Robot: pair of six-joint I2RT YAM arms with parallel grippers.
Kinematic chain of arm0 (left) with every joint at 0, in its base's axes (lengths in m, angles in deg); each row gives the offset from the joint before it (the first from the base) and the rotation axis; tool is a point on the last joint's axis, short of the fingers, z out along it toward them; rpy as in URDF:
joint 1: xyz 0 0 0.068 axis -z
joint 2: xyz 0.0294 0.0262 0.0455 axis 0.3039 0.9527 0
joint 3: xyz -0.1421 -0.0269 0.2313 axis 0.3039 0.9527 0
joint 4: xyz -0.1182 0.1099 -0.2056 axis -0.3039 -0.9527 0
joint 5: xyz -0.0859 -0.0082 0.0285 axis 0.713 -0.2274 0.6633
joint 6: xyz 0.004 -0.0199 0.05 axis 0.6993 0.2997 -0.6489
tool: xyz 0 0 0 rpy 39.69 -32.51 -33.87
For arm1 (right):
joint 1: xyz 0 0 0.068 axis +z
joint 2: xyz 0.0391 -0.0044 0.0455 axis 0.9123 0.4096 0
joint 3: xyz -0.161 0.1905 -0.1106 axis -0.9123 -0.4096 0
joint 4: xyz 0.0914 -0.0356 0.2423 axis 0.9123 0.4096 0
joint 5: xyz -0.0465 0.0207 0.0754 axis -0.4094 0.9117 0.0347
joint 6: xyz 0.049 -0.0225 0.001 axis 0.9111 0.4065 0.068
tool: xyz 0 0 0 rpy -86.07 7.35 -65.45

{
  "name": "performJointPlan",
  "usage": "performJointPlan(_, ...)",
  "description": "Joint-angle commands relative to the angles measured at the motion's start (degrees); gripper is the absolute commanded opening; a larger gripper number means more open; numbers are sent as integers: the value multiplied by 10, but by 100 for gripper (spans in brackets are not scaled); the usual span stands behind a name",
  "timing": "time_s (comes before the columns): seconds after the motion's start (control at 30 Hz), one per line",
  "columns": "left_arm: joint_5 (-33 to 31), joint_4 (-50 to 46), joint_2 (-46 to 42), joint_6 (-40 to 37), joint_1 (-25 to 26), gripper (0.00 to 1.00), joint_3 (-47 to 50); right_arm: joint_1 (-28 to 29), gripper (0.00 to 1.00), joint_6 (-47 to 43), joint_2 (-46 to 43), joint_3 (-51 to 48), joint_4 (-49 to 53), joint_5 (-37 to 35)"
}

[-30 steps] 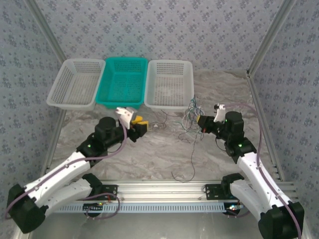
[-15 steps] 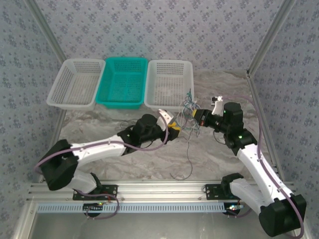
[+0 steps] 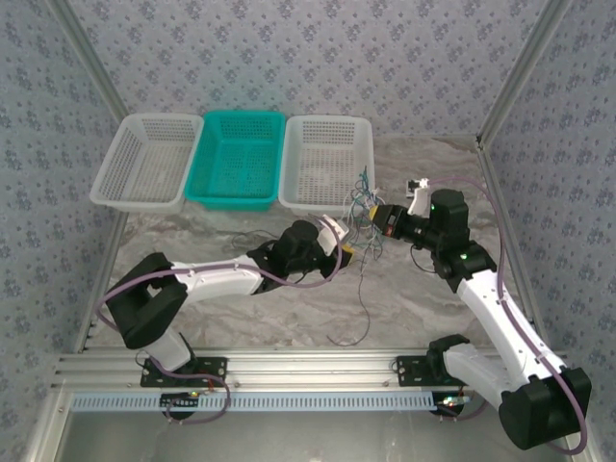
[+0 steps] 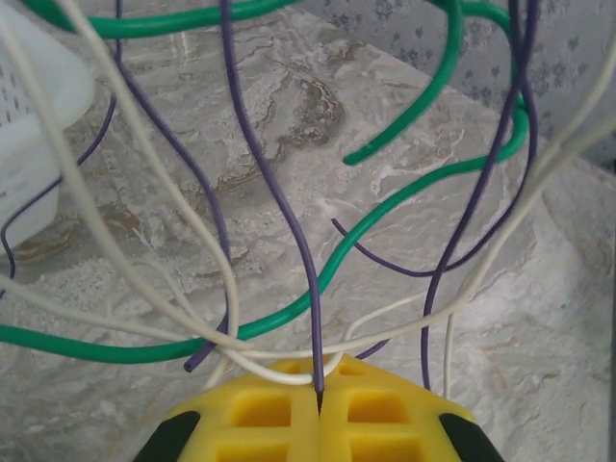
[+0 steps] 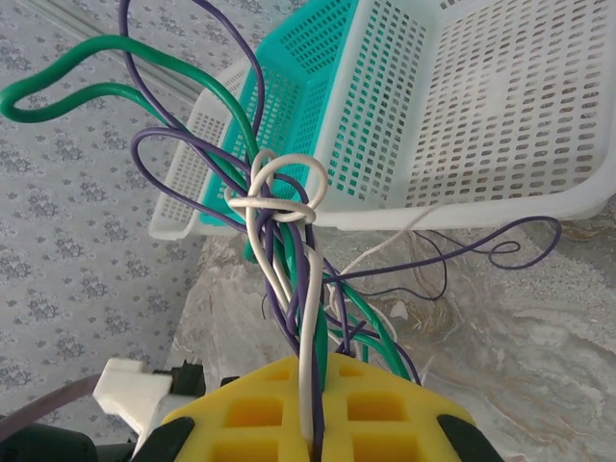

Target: Untangle the cables

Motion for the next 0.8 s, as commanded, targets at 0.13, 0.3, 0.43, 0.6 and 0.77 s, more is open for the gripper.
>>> performJointPlan(0.13,-39,-20,-69,-1,0,0,4,-8,0,-11,-6,20,94,-99)
performJointPlan(0.3,-72,-30,-193,53,-35,0,61,-79,0,9,-19,-35,115,-154)
performJointPlan(0.43,-96,-57,-292,88,-72,0,93,-134,0,23,-21,-81,88,-118)
performJointPlan(0.6,-128,-111,-387,99,-110,0,111,-171,0,31,-10,-108,91,-114)
performJointPlan(0.77,-149,-155,-470,135,-158,0,129,-221,0,55,-2,-136,81,-119)
